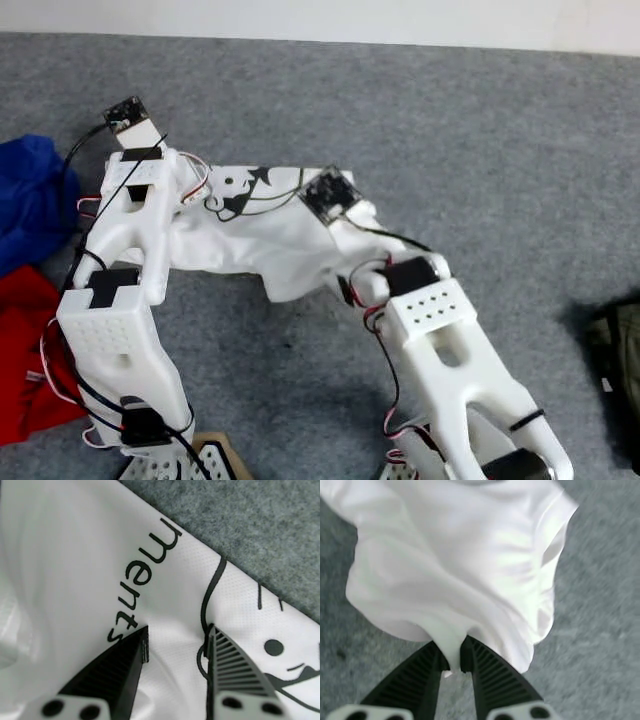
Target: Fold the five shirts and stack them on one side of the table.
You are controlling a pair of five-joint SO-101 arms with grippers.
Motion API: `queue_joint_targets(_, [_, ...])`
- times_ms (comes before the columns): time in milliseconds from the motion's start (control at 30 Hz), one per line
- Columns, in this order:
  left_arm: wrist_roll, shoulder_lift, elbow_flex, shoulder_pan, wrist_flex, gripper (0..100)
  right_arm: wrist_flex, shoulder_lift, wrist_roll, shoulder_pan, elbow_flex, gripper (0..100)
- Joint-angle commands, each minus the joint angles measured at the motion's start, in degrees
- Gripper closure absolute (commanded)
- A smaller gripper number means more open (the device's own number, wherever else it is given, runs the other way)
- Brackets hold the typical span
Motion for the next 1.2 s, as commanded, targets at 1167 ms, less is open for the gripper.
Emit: queue_joint_targets(1167, [0.4,0.0,-1.2,-0.6,-0.2,79,19.7,39.9,-3.7,4.8,-53.1,80.9])
